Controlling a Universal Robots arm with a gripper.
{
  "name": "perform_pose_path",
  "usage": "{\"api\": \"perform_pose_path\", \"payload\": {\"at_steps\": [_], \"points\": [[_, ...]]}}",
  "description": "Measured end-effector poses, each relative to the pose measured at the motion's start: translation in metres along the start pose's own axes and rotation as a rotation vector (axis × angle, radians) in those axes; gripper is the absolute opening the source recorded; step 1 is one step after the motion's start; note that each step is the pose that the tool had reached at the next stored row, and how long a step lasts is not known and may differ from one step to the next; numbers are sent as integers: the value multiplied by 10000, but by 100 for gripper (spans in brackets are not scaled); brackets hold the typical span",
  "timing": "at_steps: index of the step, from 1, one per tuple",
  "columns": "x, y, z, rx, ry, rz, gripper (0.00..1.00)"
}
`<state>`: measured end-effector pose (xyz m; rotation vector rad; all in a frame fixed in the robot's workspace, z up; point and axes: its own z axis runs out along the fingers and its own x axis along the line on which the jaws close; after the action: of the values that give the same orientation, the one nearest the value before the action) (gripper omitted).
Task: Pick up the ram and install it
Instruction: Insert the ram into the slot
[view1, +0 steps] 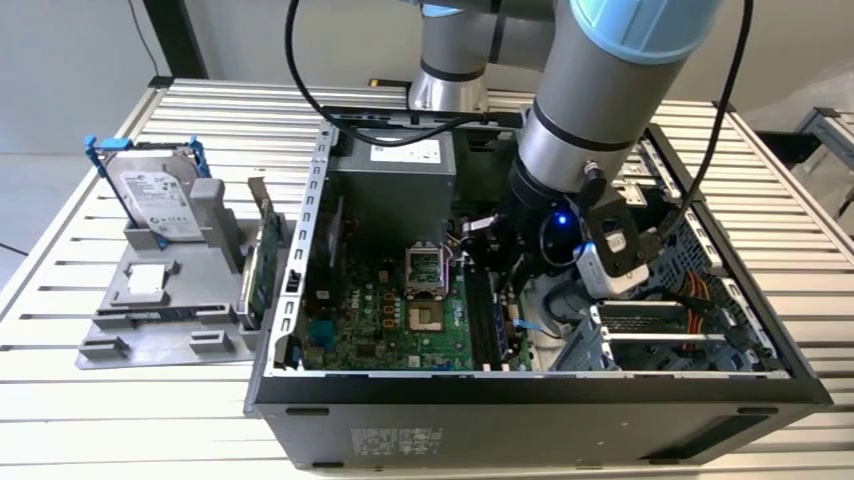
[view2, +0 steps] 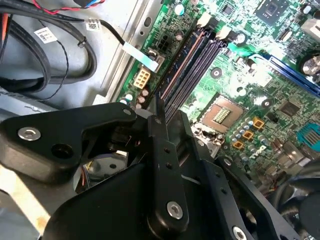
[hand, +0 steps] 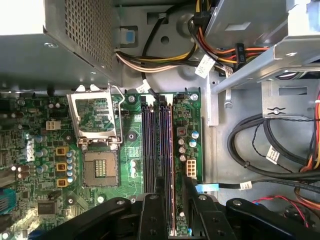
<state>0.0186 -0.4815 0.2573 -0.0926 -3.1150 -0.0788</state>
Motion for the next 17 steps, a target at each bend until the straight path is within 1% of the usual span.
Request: {"api": "perform_pose_path", "payload": {"at_steps": [2,3,17], "points": [[0,0,-1,-11,2,0,100],[0,0,-1,-19,2,1,0],[0,0,-1,-118,8,-2,0]]}}
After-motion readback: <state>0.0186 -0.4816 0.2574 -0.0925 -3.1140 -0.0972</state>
